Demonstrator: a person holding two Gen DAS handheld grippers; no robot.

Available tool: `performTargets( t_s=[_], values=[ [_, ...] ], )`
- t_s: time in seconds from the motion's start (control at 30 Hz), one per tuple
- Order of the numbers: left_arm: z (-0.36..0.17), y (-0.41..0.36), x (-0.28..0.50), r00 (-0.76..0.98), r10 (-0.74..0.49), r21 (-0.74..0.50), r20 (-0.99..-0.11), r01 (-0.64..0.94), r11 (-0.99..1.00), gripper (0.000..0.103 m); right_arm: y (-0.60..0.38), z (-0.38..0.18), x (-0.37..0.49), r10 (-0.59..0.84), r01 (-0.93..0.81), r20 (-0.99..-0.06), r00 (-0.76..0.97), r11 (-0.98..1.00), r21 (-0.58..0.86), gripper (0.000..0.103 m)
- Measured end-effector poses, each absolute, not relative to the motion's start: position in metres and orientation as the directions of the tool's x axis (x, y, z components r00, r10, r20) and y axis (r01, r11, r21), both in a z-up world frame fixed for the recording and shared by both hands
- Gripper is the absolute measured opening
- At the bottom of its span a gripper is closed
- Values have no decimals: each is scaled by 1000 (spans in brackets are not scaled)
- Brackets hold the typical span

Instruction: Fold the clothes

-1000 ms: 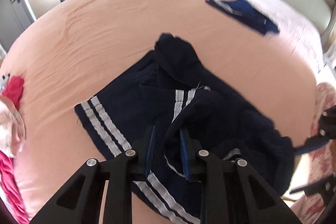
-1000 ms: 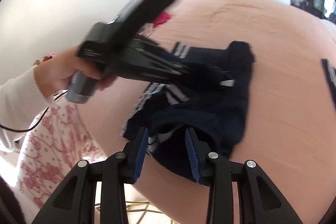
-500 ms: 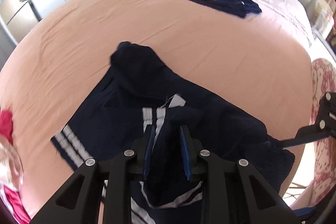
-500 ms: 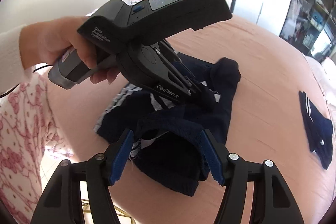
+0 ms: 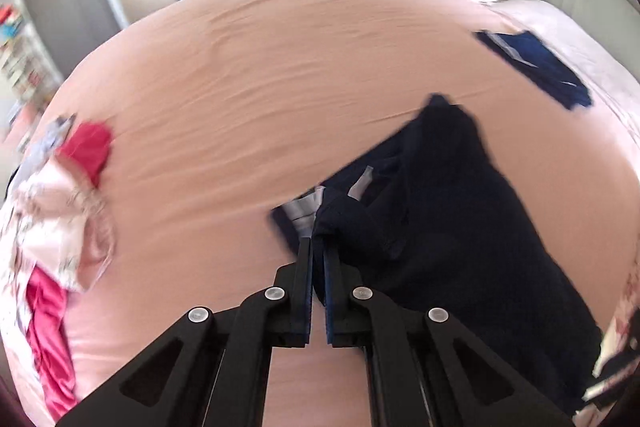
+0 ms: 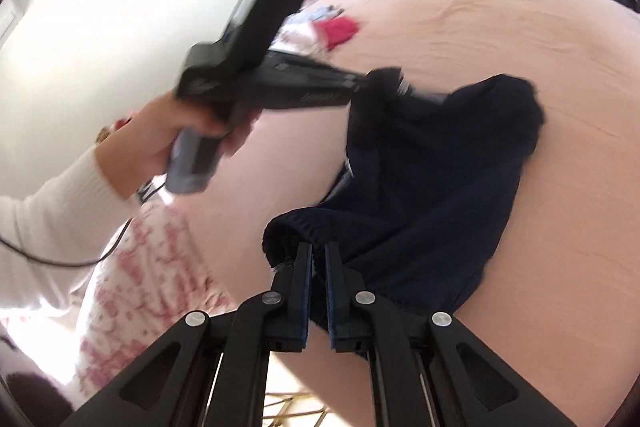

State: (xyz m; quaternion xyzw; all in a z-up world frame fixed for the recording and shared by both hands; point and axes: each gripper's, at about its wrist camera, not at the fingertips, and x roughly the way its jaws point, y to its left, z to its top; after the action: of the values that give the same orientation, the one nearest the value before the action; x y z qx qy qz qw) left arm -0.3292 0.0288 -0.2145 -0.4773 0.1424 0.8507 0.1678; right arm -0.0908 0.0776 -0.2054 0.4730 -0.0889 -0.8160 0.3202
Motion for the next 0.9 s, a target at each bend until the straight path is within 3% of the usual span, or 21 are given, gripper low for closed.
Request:
performTargets(
  t_s=[0.07,0.13,0.2,0.27,0.4,0.53,0.67,0.8,0.9],
  values=[
    [-222,15,-334,-441,190,-1,-877,-394,-919,4,86,-204,-96,-657,415,-695,-294,-742,526,10],
    [-228,3,-338,-381,262,-110,-887,-378,-919,5,111,-198,-107,-708,362,-642,-294,-704,611,23],
    [-228,4,-339,-380,312,-158,-871,-385,-909,7,139,-188,-118,-718,324,-614,-329,-696,640,59],
    [-229,4,-340,-379,359,-203,-853,-393,-897,10,156,-178,-131,-680,314,-640,-358,-733,603,75],
    [-227,6,-340,-407,329,-137,-852,-434,-890,16,189,-160,-158,-583,287,-689,-431,-812,508,75],
    [-227,13,-328,-491,309,-56,-814,-464,-884,16,176,-172,-214,-405,319,-726,-555,-910,263,70],
    [-235,-3,-341,-542,156,20,-826,-304,-952,16,141,-217,-246,-297,354,-809,-507,-928,118,45],
    [-245,-10,-338,-457,285,-112,-843,-368,-923,17,136,-244,-261,-172,320,-852,-494,-947,6,42],
    [-251,-15,-345,-421,387,-252,-820,-340,-906,18,154,-230,-260,-225,263,-840,-494,-959,102,42]
  ],
)
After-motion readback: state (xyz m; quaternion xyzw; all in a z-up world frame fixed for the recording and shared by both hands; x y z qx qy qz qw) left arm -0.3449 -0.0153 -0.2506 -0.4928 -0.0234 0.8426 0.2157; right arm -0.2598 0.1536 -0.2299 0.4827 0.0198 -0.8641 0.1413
